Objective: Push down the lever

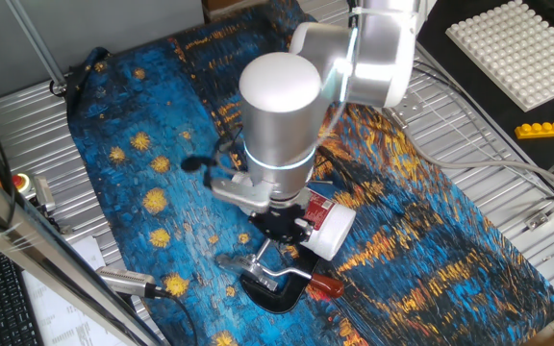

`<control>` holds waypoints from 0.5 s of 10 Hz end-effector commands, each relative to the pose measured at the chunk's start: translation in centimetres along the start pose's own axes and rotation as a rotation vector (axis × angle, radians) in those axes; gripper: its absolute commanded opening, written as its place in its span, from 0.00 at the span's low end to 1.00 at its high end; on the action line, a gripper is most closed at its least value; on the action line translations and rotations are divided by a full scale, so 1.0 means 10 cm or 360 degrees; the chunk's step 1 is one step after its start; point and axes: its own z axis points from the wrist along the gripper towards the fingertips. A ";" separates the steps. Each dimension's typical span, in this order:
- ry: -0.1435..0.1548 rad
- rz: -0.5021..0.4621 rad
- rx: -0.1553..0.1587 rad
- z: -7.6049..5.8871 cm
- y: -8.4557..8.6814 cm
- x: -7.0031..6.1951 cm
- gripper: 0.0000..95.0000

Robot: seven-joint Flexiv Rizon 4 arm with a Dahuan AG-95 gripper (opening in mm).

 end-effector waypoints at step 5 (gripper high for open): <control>0.0003 0.0505 -0.0008 0.00 -1.07 0.45 0.00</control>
